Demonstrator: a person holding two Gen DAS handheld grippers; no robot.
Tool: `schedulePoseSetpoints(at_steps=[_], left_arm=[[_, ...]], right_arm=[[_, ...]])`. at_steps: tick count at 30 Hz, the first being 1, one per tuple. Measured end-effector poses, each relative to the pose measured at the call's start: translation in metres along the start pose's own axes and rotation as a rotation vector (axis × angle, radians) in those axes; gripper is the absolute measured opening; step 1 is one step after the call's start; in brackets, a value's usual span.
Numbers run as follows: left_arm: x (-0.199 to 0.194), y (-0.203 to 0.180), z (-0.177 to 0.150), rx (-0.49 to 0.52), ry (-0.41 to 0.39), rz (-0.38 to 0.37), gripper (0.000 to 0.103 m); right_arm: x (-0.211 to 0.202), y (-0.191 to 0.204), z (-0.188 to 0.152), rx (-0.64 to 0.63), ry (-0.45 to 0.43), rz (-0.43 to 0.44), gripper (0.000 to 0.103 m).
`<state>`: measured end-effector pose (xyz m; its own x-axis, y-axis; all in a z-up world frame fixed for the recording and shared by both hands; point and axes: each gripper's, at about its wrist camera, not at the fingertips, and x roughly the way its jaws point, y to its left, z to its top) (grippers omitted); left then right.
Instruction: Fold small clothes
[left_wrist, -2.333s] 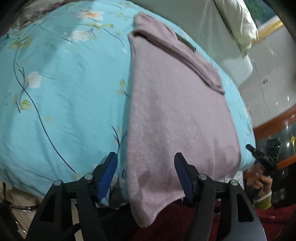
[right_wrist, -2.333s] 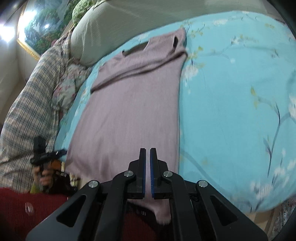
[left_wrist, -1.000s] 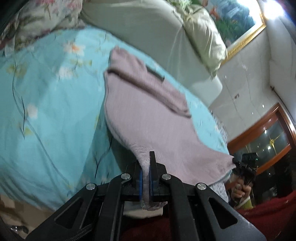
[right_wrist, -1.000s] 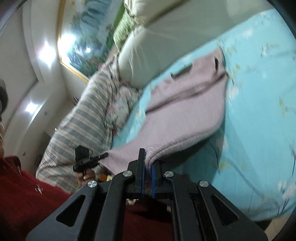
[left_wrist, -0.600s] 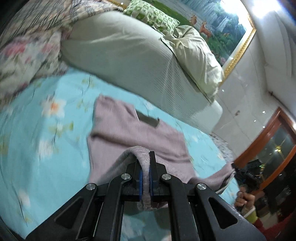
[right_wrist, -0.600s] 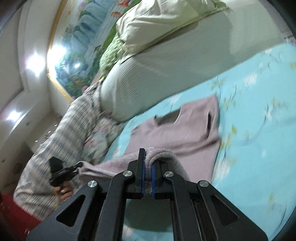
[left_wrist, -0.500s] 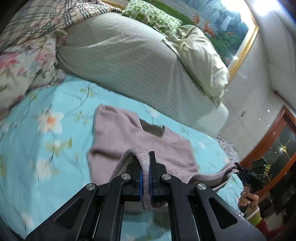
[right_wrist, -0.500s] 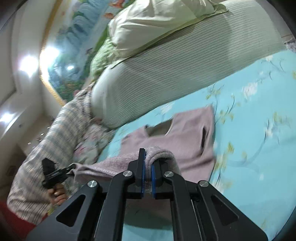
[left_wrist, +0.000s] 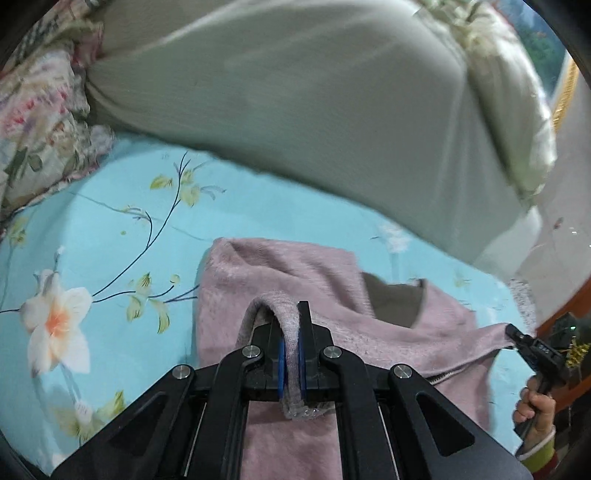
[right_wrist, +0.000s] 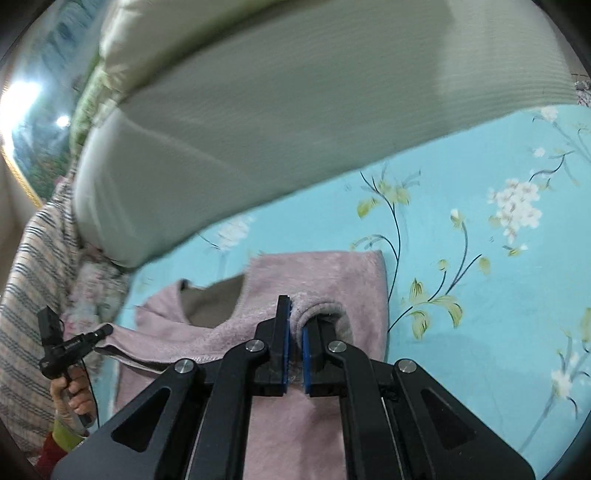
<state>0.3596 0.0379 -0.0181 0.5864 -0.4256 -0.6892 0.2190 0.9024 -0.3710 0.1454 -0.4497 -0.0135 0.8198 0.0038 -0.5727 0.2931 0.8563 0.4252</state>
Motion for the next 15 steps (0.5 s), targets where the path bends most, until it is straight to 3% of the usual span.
schedulePoseSetpoints(at_steps=[4,9,11,12,13,14,15], left_arm=[[0.036,0.012,0.005,-0.02,0.022,0.039,0.004],[0.057,0.019,0.004,-0.027,0.07,0.06,0.008],[0.05,0.019,-0.001,-0.032,0.087,0.04,0.017],[0.041,0.019,-0.006,-0.031,0.08,0.038,0.036],[0.032,0.018,-0.011,-0.028,0.07,0.046,0.059],[0.021,0.016,-0.017,-0.02,0.053,0.049,0.064],[0.01,0.012,-0.025,-0.002,0.036,0.036,0.064]], right_arm=[[0.031,-0.018,0.005,0.056,0.052,-0.051,0.007],[0.031,-0.032,0.007,0.148,0.085,-0.016,0.008],[0.013,-0.03,0.005,0.154,0.052,0.005,0.012],[-0.002,-0.027,0.003,0.141,0.026,-0.003,0.015],[-0.009,-0.025,0.001,0.134,0.009,-0.017,0.026],[-0.023,-0.02,-0.003,0.118,-0.03,-0.056,0.048],[-0.036,-0.015,-0.008,0.097,-0.067,-0.079,0.058]])
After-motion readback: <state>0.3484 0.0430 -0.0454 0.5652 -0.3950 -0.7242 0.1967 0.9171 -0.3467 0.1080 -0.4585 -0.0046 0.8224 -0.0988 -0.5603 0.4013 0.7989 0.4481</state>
